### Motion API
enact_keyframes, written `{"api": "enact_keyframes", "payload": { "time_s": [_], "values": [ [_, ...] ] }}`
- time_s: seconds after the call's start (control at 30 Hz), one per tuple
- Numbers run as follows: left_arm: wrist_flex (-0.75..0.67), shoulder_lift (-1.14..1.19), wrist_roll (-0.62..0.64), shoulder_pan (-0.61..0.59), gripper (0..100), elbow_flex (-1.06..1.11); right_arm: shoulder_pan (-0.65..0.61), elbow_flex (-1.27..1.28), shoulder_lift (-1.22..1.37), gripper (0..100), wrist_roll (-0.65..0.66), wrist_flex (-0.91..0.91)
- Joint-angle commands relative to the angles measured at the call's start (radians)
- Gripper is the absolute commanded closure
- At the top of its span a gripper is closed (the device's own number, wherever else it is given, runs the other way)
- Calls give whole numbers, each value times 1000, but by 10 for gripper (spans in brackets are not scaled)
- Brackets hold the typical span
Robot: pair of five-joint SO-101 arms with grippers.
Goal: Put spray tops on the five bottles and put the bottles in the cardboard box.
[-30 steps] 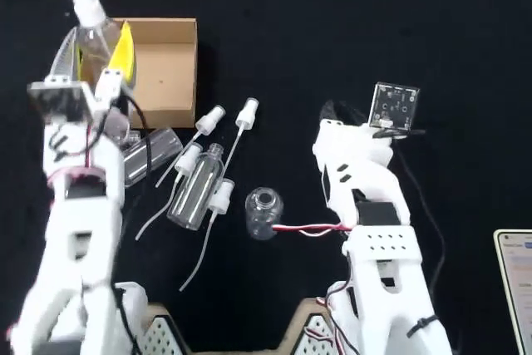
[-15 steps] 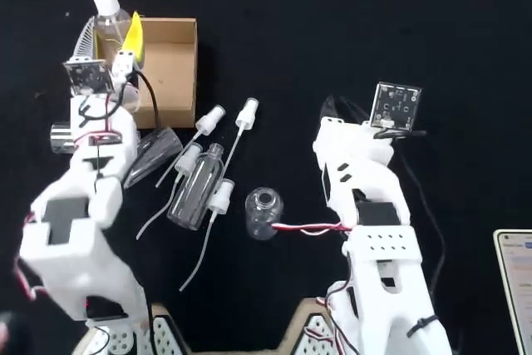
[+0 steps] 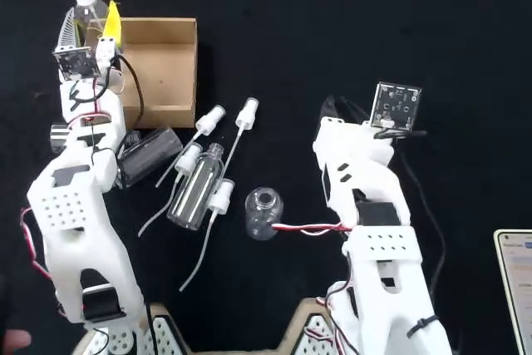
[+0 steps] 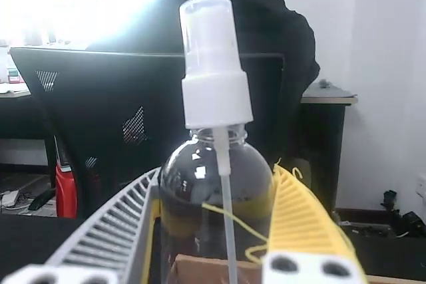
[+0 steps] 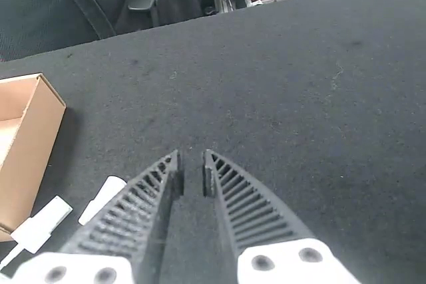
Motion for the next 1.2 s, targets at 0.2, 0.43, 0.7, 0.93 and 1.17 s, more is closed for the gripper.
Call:
{"api": "enact_keyframes", "payload": {
  "time_s": [0.2,0.43,0.7,0.93,1.17],
  "values": [
    [-15,100,-5,-19,967,-157,18,-1,-13,949,6,-28],
    [112,114,3,-39,967,-240,18,1,-13,949,6,-28],
    [244,117,5,-39,970,-366,18,1,-13,949,6,-26],
    [152,210,-6,-45,970,-352,18,-4,-15,949,6,-26],
    [41,298,-3,-41,970,-371,18,-5,-15,949,6,-26]
  ]
}}
